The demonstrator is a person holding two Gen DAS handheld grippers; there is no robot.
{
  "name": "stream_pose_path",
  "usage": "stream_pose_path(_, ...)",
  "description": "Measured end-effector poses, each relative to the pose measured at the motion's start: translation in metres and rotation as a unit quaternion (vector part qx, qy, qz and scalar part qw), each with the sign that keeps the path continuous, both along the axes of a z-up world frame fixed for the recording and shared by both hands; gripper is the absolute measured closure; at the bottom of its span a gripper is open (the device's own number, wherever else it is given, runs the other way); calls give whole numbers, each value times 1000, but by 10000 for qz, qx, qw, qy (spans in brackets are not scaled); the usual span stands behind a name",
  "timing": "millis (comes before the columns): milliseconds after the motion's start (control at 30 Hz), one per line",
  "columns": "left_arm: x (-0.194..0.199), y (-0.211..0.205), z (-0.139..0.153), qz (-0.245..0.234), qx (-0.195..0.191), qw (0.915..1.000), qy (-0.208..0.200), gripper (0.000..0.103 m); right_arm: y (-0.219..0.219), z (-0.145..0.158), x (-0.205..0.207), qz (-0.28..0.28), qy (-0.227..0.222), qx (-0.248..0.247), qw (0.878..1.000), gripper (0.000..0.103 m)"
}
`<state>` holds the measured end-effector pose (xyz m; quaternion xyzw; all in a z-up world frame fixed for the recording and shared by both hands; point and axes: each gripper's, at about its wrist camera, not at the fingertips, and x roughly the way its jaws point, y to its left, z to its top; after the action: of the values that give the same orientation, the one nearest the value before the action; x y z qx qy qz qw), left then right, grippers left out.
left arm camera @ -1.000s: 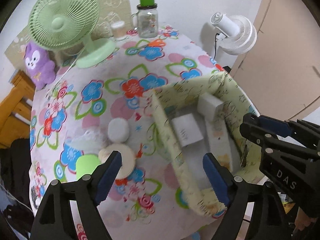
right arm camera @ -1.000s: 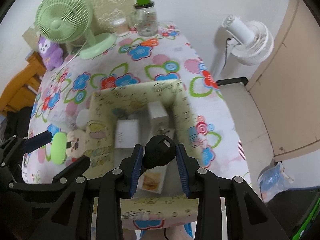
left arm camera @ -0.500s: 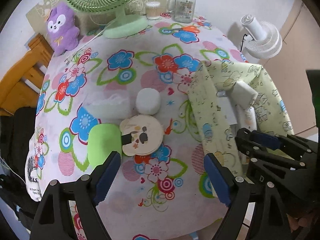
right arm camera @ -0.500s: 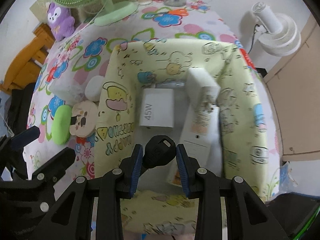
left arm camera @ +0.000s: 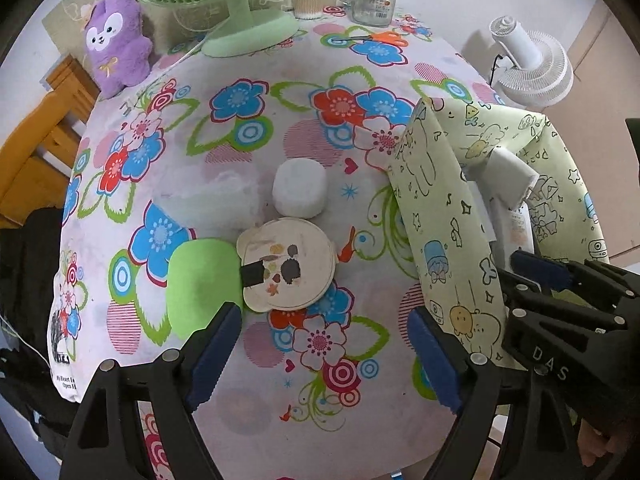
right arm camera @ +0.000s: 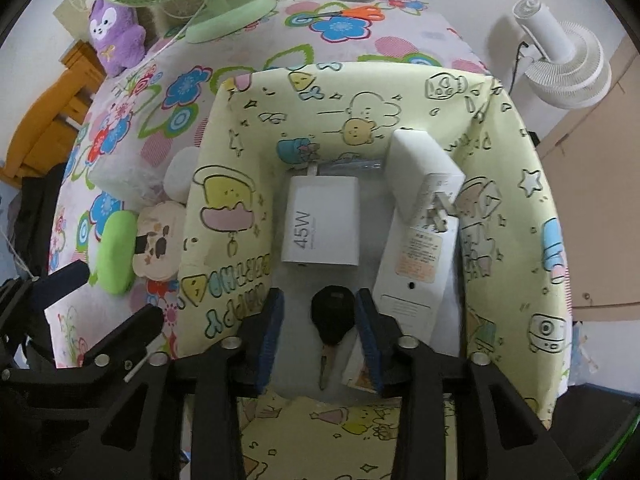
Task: Organize rigid objects
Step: 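Lower the black key fob into the basket and open the right tool, then withdraw both tools from the basket back over the table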
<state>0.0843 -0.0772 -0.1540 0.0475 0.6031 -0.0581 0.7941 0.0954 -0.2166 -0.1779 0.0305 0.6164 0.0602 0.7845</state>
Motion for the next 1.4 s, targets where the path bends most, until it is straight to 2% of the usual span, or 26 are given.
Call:
stream_pose_path(67,1,2,3,-31,-33,10000,-1,16,-3,4,0,-70,-28,-67,9999,41)
stream_pose_path(133,1,5,5,-57,-42,10000,-12,16,-4,9,0,-110,-72,-143,9998,33)
stream_pose_path(433,1,19,26,-277,-232,9992,-162,16,5,47,-9,-295,-457,-511,9972,24)
stream_pose_path(833,-6,59,59,-351,-304,9978,-465,15,46,86,-25,-400,-885,-628,9933,23)
stream_pose_path(1400,-24,124,77,-503,-349,9950,-787,10,111,108,-49,-551,-1138,-763,9890,23)
